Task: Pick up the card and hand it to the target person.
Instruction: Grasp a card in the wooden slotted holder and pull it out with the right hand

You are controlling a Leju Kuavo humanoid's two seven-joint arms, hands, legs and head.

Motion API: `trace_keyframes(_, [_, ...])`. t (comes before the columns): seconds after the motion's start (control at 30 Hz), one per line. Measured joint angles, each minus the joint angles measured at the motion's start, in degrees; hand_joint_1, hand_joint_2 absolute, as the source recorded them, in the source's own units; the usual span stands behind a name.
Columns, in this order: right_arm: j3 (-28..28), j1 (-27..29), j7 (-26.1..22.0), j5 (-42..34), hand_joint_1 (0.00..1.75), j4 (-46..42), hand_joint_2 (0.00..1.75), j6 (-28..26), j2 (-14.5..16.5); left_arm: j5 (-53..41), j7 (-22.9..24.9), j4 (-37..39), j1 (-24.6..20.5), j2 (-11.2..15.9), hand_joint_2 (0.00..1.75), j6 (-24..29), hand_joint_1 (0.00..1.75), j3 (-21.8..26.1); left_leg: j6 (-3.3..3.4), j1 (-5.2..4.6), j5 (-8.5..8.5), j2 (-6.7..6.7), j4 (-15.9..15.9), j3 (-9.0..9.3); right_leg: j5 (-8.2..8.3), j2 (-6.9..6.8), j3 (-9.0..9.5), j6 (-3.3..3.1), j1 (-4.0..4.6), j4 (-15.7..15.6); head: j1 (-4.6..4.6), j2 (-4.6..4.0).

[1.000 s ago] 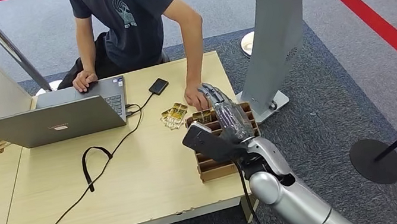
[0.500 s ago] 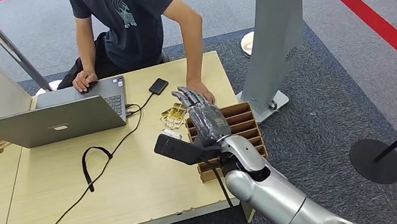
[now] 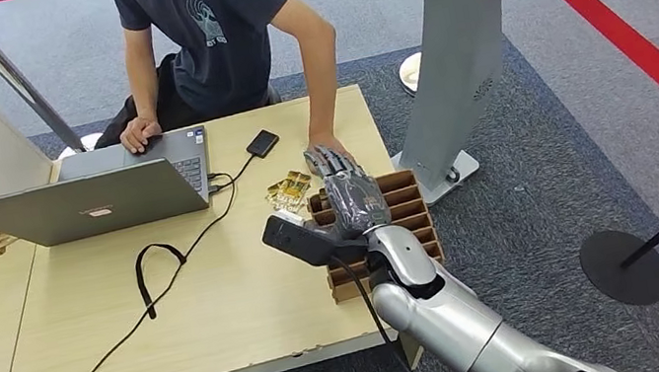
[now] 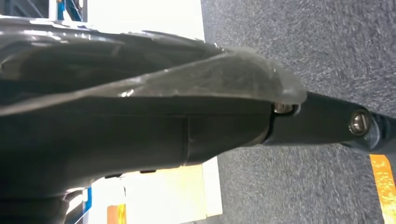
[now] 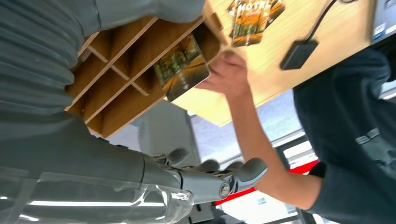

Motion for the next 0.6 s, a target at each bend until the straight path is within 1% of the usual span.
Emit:
trace_keyframes(0.07, [-0.1, 0.0, 0.3, 0.5, 0.55, 0.4, 1.75, -0.5, -0.1, 0.0, 0.0, 0.0, 0.0, 0.0, 0.00, 0.0, 0.00, 0.0, 0.00, 0.00, 0.00, 0.00, 0.0, 0.00, 0.00, 0.00, 0.00, 0.00, 0.00, 0.0, 0.01, 0.00])
trace_keyframes(0.17, [-0.4, 0.0, 0.7, 1.8, 0.52, 0.8, 1.75, -1.7, -0.3, -0.1, 0.0, 0.0, 0.1, 0.0, 0.00, 0.0, 0.00, 0.0, 0.00, 0.00, 0.00, 0.00, 0.0, 0.00, 0.00, 0.00, 0.00, 0.00, 0.00, 0.0, 0.00, 0.00])
trace_keyframes(0.3, [-1.0, 0.0, 0.7, 3.6, 0.54, 1.0, 1.75, -2.9, -0.3, -0.2, -0.1, 0.0, 0.1, 0.0, 0.00, 0.0, 0.00, 0.0, 0.00, 0.00, 0.00, 0.00, 0.0, 0.00, 0.00, 0.00, 0.00, 0.00, 0.00, 0.0, 0.01, 0.00])
trace_keyframes(0.43, [-1.1, 0.0, 0.3, 4.8, 0.49, 1.0, 1.75, -3.8, -0.3, -0.5, -0.3, 0.0, 0.1, 0.0, 0.00, 0.0, 0.00, 0.0, 0.00, 0.00, 0.00, 0.00, 0.0, 0.00, 0.00, 0.00, 0.00, 0.00, 0.00, 0.0, 0.01, 0.00])
trace_keyframes(0.6, [-1.1, 0.0, 0.3, 5.9, 0.54, 0.9, 1.75, -3.8, -0.2, -1.0, -0.5, 0.0, 0.1, 0.0, 0.00, -0.1, 0.00, 0.0, 0.00, 0.00, 0.00, 0.00, 0.0, 0.00, 0.00, 0.00, 0.00, 0.00, 0.00, 0.0, 0.01, 0.00])
